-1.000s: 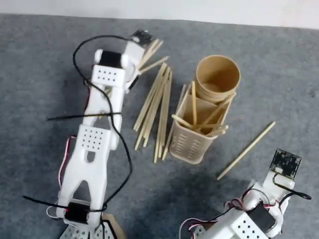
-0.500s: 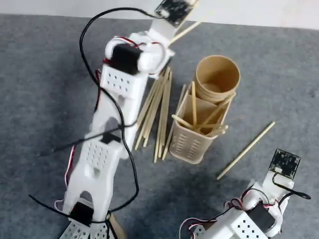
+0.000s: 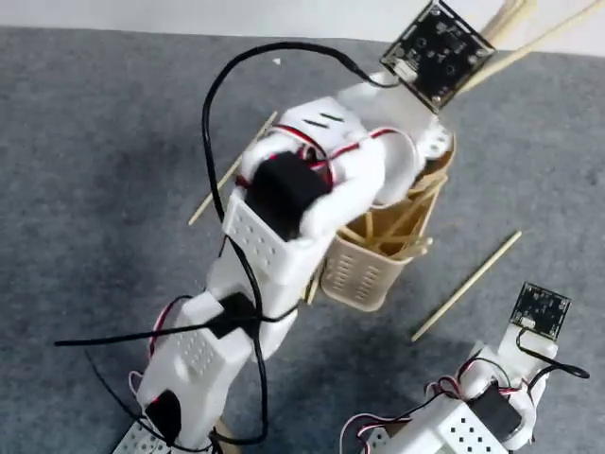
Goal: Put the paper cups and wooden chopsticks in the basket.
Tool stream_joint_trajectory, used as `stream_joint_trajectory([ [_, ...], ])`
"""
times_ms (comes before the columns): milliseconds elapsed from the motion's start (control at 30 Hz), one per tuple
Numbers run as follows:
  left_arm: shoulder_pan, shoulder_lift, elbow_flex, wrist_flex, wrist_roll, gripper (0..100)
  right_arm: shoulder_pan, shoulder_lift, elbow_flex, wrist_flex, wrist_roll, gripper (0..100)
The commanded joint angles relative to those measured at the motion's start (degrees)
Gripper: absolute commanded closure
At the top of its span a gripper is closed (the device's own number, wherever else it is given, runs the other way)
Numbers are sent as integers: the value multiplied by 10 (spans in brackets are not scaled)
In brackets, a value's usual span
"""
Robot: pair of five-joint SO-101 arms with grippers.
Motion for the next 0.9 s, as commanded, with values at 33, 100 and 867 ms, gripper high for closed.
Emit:
stream_joint_trajectory([
  [33,28,-27,-22,-71,24,996,-5,-5,83,2,4,988],
  [100,24,-26,-21,-84,51,996,-5,-5,83,2,4,988],
  [867,23,-26,-21,-166,87,992,-5,-5,83,2,4,988],
])
